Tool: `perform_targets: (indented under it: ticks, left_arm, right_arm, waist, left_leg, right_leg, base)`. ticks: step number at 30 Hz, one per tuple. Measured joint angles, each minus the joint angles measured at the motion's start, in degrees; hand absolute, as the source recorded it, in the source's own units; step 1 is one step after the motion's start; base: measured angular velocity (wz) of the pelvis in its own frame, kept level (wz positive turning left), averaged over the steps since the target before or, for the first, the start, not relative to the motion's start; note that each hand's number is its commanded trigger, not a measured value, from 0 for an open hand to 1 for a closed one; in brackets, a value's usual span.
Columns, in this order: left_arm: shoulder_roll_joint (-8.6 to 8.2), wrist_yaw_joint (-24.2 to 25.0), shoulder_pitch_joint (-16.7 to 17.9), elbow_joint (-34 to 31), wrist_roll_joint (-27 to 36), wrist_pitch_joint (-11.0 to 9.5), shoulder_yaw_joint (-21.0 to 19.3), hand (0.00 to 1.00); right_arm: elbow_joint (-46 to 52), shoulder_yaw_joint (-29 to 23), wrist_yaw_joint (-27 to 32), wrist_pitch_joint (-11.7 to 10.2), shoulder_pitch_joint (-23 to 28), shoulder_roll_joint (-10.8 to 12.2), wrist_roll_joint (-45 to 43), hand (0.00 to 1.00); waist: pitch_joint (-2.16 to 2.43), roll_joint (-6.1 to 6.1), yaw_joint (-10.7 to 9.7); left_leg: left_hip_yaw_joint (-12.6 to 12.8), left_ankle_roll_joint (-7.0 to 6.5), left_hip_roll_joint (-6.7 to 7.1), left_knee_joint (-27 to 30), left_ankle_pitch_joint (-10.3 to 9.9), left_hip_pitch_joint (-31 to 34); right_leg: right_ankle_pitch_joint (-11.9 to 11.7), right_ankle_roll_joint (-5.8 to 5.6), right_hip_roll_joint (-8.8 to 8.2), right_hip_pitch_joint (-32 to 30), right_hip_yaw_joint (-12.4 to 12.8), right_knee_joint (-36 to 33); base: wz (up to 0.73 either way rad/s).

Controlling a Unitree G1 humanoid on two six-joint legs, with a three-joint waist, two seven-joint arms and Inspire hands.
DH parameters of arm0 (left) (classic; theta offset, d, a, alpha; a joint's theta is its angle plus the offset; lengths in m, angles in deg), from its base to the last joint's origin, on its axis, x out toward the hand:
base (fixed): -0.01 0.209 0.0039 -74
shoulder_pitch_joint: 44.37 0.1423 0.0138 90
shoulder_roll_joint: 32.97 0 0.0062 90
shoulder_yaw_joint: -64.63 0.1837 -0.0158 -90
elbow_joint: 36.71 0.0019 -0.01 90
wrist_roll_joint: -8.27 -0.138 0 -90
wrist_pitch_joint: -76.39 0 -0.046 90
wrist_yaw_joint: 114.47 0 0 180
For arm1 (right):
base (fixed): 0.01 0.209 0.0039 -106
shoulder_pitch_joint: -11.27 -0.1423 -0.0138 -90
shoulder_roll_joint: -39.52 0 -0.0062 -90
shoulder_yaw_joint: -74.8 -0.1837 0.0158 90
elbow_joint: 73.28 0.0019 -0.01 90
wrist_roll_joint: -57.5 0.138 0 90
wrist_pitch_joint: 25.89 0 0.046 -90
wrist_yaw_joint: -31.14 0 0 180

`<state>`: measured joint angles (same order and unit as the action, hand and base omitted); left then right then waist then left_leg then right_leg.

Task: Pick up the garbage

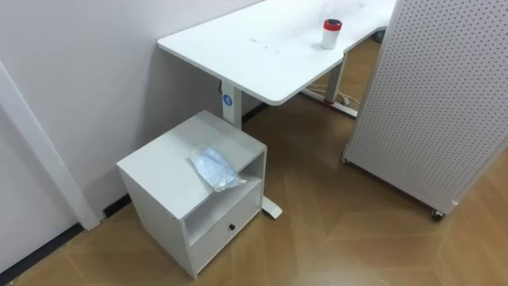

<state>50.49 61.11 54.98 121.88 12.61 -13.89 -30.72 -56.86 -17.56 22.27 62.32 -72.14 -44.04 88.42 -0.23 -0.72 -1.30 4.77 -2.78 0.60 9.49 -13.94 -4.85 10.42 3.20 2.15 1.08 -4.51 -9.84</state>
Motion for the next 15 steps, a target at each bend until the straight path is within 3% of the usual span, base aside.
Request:
perform_targets:
  ticks: [15]
  left_arm:
    - [0.12,-0.5,0.1,1.1,-0.7,0.0,-0.4,0.0]
  right_arm:
    - [-0.9,-0.1,0.0,0.0,0.2,0.1,0.2,1.0]
  waist:
    - [-0.21,-0.55,0.0]
  left_leg:
    - [0.1,0.0,-0.03,0.3,0.0,-0.8]
  right_leg:
    - [0.0,0.01,-0.01,1.0,-0.3,-0.1]
  base:
    - [0.0]
